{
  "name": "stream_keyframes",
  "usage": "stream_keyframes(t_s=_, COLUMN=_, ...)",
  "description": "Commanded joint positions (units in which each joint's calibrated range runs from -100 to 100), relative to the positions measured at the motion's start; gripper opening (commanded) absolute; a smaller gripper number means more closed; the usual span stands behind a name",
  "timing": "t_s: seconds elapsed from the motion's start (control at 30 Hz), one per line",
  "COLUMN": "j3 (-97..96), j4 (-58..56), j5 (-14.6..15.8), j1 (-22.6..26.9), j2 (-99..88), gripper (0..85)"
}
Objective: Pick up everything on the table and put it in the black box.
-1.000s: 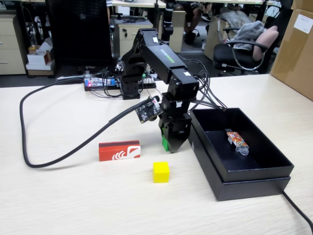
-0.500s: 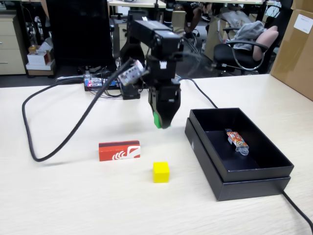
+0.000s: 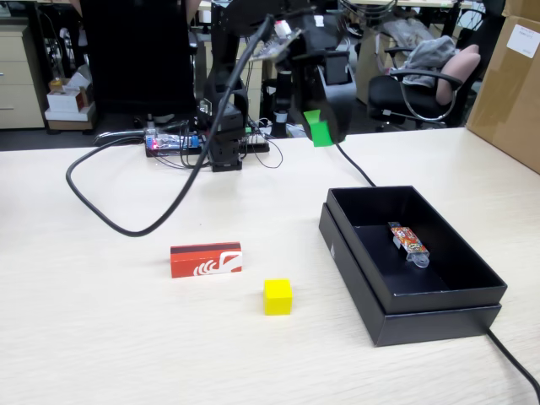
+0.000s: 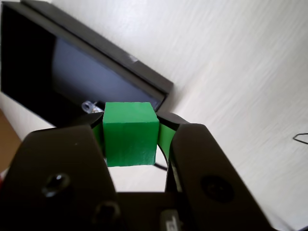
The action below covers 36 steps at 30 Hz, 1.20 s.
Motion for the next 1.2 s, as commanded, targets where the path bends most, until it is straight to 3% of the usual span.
stream_keyframes(t_s=0.0, j3=7.4, j4=0.0, j5=-0.1, j1=0.7, j2=3.7, gripper=2.5)
stream_keyframes(t_s=0.33, j3=18.0, j4=0.4, j5=0.9, j1=3.1, j2=21.5, gripper=2.8)
stream_keyframes(t_s=0.9, j3=10.3, j4=0.4, j5=0.7, j1=2.1, j2=21.5, gripper=3.3)
stream_keyframes(t_s=0.97, j3=7.8, j4=0.5, j5=0.7, j1=2.2, j2=21.6, gripper=8.0)
stream_keyframes(t_s=1.17, j3=4.9, j4=2.9, j5=0.8, j1=2.2, j2=21.7, gripper=8.0)
